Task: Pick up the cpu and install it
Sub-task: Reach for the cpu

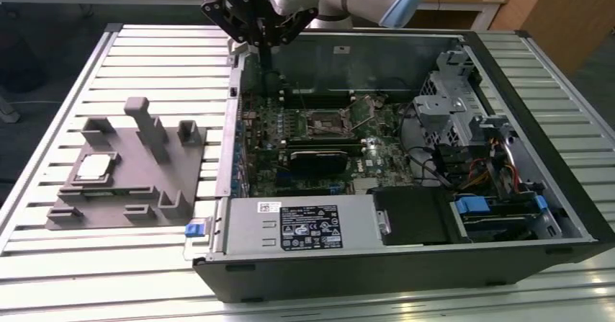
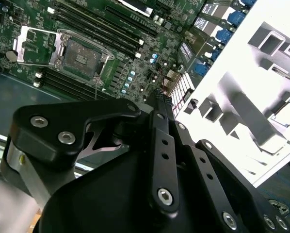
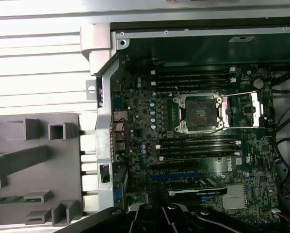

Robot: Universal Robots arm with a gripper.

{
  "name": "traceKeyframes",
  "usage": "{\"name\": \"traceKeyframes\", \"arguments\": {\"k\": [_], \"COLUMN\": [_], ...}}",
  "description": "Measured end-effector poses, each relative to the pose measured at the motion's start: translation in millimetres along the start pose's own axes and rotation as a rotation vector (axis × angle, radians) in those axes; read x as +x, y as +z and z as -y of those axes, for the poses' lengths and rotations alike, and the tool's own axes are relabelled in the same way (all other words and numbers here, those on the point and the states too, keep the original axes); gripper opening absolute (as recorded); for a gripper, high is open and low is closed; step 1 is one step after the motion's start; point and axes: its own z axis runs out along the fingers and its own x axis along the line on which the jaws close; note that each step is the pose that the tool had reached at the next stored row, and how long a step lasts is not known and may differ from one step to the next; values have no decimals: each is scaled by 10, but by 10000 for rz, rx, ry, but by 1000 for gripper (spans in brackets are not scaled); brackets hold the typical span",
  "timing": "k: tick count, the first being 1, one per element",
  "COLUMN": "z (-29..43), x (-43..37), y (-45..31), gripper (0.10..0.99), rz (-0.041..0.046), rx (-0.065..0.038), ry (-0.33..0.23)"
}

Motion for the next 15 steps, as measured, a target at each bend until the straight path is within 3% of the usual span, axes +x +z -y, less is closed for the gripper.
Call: {"name": "traceKeyframes", "arguments": {"k": [15], "z": [11], "x": [133], "y": [8], "gripper": [106], "rz": [-5], "rx": [1], "ry": [1]}}
